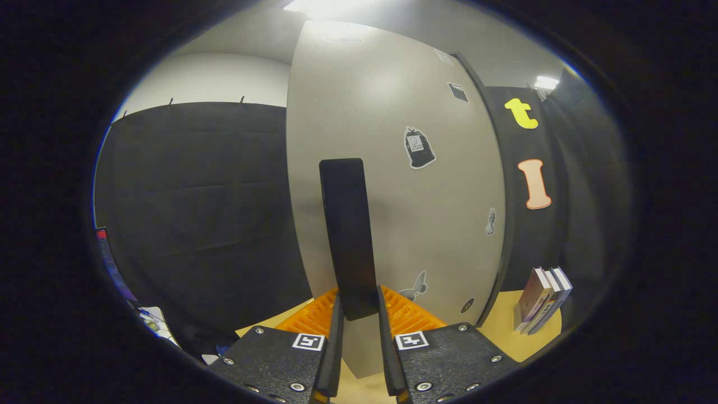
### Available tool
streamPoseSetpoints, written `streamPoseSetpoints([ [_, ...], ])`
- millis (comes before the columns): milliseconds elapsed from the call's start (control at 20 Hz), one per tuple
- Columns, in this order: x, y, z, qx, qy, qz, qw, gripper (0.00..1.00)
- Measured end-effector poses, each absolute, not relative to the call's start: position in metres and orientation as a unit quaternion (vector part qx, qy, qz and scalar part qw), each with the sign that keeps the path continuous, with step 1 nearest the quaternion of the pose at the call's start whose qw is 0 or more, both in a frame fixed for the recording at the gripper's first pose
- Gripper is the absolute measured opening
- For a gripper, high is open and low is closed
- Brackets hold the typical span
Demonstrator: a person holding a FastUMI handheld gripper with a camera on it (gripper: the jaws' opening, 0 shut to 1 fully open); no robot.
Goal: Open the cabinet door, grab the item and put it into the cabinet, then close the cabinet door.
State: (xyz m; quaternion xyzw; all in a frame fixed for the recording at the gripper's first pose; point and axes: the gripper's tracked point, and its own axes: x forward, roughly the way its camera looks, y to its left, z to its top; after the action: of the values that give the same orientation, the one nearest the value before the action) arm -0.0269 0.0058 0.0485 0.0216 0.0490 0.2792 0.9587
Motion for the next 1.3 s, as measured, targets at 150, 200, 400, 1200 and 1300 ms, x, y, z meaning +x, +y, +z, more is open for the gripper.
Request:
streamPoseSetpoints([
  [150, -0.036, -0.01, 0.048, 0.025, 0.05, 0.262, 0.963, 0.31],
  [200, -0.039, -0.016, 0.049, 0.024, 0.05, 0.256, 0.965, 0.31],
  [400, -0.047, -0.038, 0.049, 0.038, 0.054, 0.226, 0.972, 0.31],
  [1200, -0.06, -0.117, 0.058, 0.047, 0.011, 0.104, 0.993, 0.3],
  [1300, -0.061, -0.125, 0.059, 0.045, 0.008, 0.095, 0.994, 0.29],
])
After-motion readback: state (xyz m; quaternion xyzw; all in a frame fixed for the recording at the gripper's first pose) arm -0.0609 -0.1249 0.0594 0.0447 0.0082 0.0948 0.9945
